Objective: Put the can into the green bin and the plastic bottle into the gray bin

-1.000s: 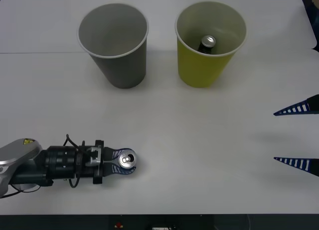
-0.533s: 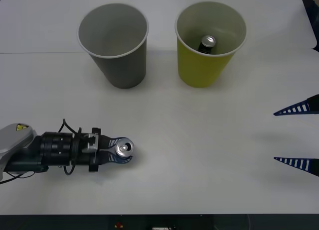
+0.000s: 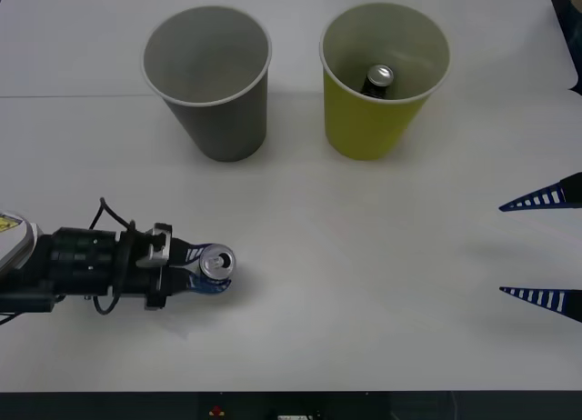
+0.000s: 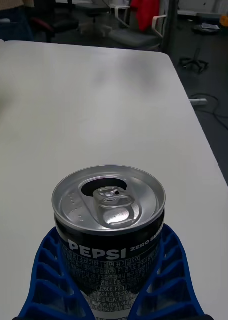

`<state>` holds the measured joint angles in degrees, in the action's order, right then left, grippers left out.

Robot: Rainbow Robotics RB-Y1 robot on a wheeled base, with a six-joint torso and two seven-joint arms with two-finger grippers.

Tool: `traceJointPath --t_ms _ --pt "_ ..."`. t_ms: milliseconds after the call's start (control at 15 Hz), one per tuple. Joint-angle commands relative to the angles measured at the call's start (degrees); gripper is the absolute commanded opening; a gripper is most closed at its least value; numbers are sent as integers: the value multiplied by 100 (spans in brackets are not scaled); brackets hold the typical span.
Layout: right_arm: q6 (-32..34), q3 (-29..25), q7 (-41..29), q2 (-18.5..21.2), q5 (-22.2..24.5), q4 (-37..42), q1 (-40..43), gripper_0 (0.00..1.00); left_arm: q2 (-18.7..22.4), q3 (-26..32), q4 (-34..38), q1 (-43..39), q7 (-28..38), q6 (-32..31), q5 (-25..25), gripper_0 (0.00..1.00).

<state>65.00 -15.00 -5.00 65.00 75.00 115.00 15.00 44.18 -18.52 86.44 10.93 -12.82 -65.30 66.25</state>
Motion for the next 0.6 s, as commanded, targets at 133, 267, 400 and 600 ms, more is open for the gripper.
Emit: traceJointPath --t_ms 133,267,400,600 --pt "0 0 0 0 0 0 0 100 -6 322 1191 -223 1748 263 969 0" --pt "0 0 0 0 0 0 0 100 -6 322 1622 -223 2600 439 1391 0" --pt "0 0 0 0 0 0 0 100 -14 322 2140 -196 3725 580 1953 0" --pt "0 0 0 0 0 0 0 100 -111 305 2712 -3 5211 597 2727 0"
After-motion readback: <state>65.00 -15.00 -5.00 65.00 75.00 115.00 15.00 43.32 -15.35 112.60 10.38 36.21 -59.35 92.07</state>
